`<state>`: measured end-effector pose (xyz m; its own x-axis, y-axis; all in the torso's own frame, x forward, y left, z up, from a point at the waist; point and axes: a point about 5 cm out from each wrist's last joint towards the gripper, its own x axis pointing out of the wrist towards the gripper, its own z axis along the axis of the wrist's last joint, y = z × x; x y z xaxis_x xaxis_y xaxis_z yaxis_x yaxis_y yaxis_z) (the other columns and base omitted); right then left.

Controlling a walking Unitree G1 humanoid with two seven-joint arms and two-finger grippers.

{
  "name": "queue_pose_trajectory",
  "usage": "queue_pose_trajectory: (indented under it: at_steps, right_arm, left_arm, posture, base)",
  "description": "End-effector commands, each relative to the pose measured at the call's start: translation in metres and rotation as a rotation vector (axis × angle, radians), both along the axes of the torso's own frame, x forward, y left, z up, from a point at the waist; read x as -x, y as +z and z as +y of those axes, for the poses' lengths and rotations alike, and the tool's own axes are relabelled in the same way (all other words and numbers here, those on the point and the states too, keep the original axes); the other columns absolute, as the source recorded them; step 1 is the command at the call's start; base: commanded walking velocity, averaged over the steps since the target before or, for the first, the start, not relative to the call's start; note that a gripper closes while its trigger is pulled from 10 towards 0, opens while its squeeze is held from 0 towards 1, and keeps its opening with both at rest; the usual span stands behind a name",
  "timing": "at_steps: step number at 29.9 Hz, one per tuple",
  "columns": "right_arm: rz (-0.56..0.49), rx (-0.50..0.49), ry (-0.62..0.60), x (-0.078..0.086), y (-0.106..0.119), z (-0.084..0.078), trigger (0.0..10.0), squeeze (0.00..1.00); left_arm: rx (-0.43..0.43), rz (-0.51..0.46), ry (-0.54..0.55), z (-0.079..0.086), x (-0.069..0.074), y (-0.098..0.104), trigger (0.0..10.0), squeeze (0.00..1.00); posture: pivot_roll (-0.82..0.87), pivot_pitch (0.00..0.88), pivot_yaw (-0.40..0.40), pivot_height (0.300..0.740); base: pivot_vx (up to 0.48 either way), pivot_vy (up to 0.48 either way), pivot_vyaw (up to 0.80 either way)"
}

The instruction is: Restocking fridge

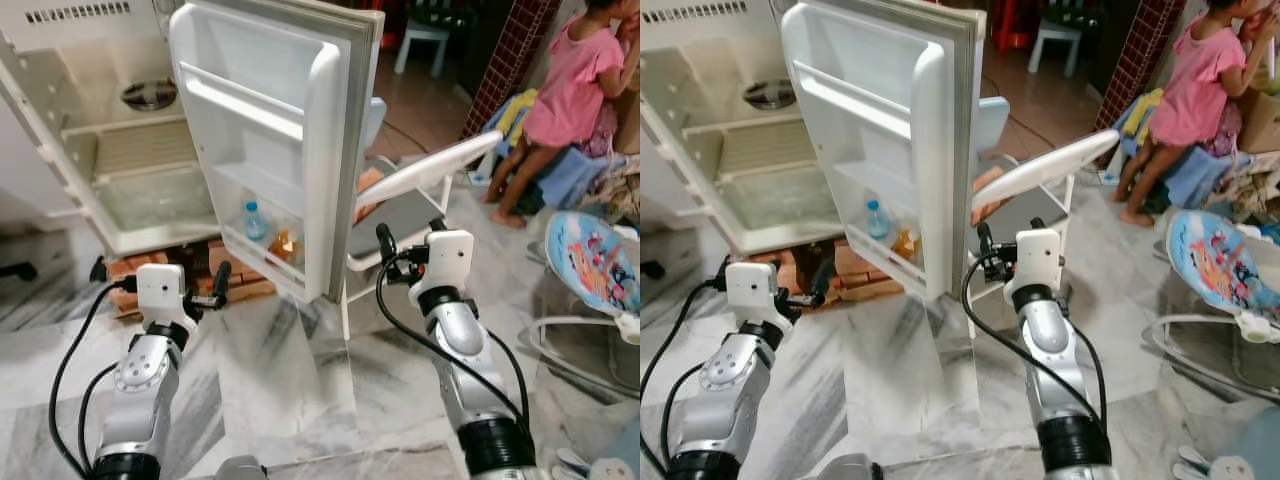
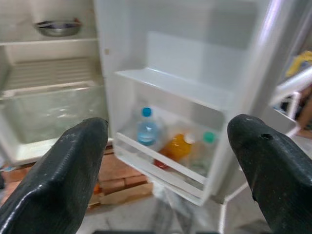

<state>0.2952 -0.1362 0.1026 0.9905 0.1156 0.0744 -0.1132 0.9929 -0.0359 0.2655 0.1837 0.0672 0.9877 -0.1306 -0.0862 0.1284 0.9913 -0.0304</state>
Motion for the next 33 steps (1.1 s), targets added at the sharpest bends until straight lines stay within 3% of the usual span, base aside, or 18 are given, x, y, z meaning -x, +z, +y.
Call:
queue_pose_trajectory:
  at_steps: [1,12,23,33]
  right_arm:
    - [-0.005,-0.012,0.021,-0.0033,0.0034,0.0071,10.0,0.00]
    - [0.000,-0.046,0.043,-0.0025,0.0036,0.0129,10.0,0.00]
    - [-0.013,-0.057,0.043,-0.0042,0.0065,0.0126,10.0,0.00]
    - [-0.009,-0.085,0.075,0.0020,0.0046,0.0137,10.0,0.00]
  left_arm:
    - [-0.017,0.009,0.006,0.0037,0.0014,-0.0013,10.0,0.00]
    - [-0.035,0.031,0.014,0.0037,0.0016,-0.0048,10.0,0.00]
    - [-0.044,0.039,0.011,0.0023,0.0017,-0.0058,10.0,0.00]
    - [-0.031,0.058,0.029,0.0027,0.0021,-0.0081,10.0,0.00]
  posture:
    - [0.11,0.020,-0.020,0.740]
    - [0.11,0.027,-0.020,0.740]
    - [0.11,0.026,-0.024,0.740]
    - [0.11,0.028,-0.026,0.740]
  base:
    - [0.431,0.000,0.77]
    - [0.412,-0.115,0.73]
    - [0.338,-0.333,0.00]
    - [0.000,-0.120,0.00]
